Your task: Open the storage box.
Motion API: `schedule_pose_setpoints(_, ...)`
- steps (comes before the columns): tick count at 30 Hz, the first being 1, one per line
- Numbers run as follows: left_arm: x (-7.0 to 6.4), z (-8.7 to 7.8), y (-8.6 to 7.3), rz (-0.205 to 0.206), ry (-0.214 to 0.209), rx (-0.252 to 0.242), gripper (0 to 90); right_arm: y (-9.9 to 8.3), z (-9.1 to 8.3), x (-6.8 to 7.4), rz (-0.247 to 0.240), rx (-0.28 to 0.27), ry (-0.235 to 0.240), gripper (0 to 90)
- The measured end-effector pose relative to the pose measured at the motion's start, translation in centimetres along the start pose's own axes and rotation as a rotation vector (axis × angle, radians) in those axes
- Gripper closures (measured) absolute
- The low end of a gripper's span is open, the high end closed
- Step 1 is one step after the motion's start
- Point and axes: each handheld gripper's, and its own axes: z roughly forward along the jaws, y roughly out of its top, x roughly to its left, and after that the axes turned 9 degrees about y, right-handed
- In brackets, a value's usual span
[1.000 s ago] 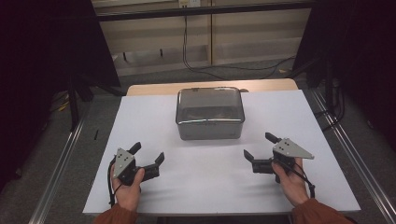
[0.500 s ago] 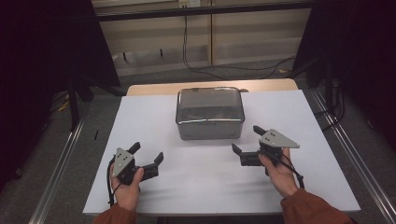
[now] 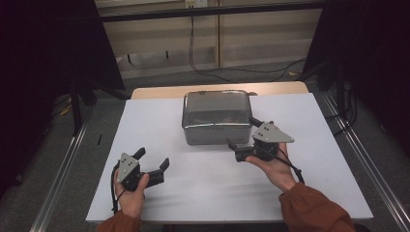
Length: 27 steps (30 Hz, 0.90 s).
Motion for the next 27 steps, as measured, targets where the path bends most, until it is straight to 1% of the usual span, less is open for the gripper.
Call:
schedule_pose_setpoints(3, 0.1, -0.1, 0.0, 0.005, -0.002, -0.003, 3.6, 0.4, 0.9, 0.1, -0.022, 0.011, 0.002, 0.0)
schedule_pose_setpoints(5, 0.1, -0.1, 0.0, 0.001, -0.003, 0.000, 3.6, 0.6, 1.4, 0.1, -0.046, 0.023, -0.004, 0.1)
schedule_pose_setpoints(7, 0.2, 0.0, 0.0, 0.000, 0.000, 0.002, 3.6, 0.7, 1.7, 0.1, -0.070, 0.020, -0.003, 0.1)
schedule_pose_setpoints(8, 0.2, -0.1, 0.0, -0.003, 0.001, 0.001, 3.6, 0.7, 1.7, 0.2, -0.091, 0.025, -0.014, 0.1)
schedule_pose_setpoints(9, 0.2, -0.1, 0.0, -0.003, 0.001, 0.001, 3.6, 0.7, 1.7, 0.2, -0.091, 0.025, -0.014, 0.1)
schedule_pose_setpoints(10, 0.2, -0.1, 0.0, -0.003, 0.001, -0.001, 3.6, 0.8, 1.9, 0.3, -0.160, 0.030, -0.044, 0.6)
schedule_pose_setpoints(11, 0.2, -0.1, 0.0, 0.001, 0.001, 0.001, 3.6, 0.8, 1.9, 0.3, -0.160, 0.030, -0.044, 0.6)
schedule_pose_setpoints(12, 0.1, 0.0, 0.0, 0.002, -0.004, 0.004, 3.7, 0.7, 2.2, 0.4, -0.203, 0.047, -0.056, 3.9)
schedule_pose_setpoints(13, 0.1, 0.0, 0.0, 0.002, -0.005, 0.004, 3.6, 0.7, 2.3, 0.5, -0.233, 0.047, -0.060, 4.8)
schedule_pose_setpoints(14, 0.1, 0.0, 0.0, 0.004, -0.003, 0.004, 3.6, 0.6, 2.4, 0.6, -0.252, 0.050, -0.059, 5.8)
schedule_pose_setpoints(15, 0.1, 0.0, 0.0, 0.004, -0.003, 0.004, 3.6, 0.6, 2.4, 0.6, -0.252, 0.050, -0.059, 5.8)
schedule_pose_setpoints(16, 0.1, 0.0, 0.0, 0.003, -0.004, 0.005, 3.6, 0.6, 2.7, 0.7, -0.291, 0.071, -0.062, 6.3)
schedule_pose_setpoints(17, 0.1, 0.0, 0.0, 0.003, -0.004, 0.005, 3.6, 0.6, 2.7, 0.7, -0.291, 0.071, -0.062, 6.3)
schedule_pose_setpoints(18, 0.1, 0.0, -0.1, 0.004, -0.004, 0.006, 3.6, 0.5, 3.0, 0.8, -0.336, 0.087, -0.071, 7.0)
schedule_pose_setpoints(21, 0.1, 0.0, 0.0, 0.005, -0.002, 0.004, 3.6, 0.5, 3.5, 0.9, -0.406, 0.117, -0.087, 7.7)
schedule_pose_setpoints(22, 0.2, 0.0, 0.0, 0.003, -0.003, 0.004, 3.7, 0.4, 3.7, 0.9, -0.428, 0.132, -0.086, 8.6)
schedule_pose_setpoints(24, 0.2, 0.0, 0.0, 0.004, -0.004, 0.006, 3.6, 0.3, 3.9, 1.0, -0.436, 0.155, -0.079, 10.4)
schedule_pose_setpoints(27, 0.2, -0.1, 0.0, 0.005, 0.000, 0.006, 3.6, 0.1, 4.2, 1.4, -0.521, 0.184, -0.099, 11.6)
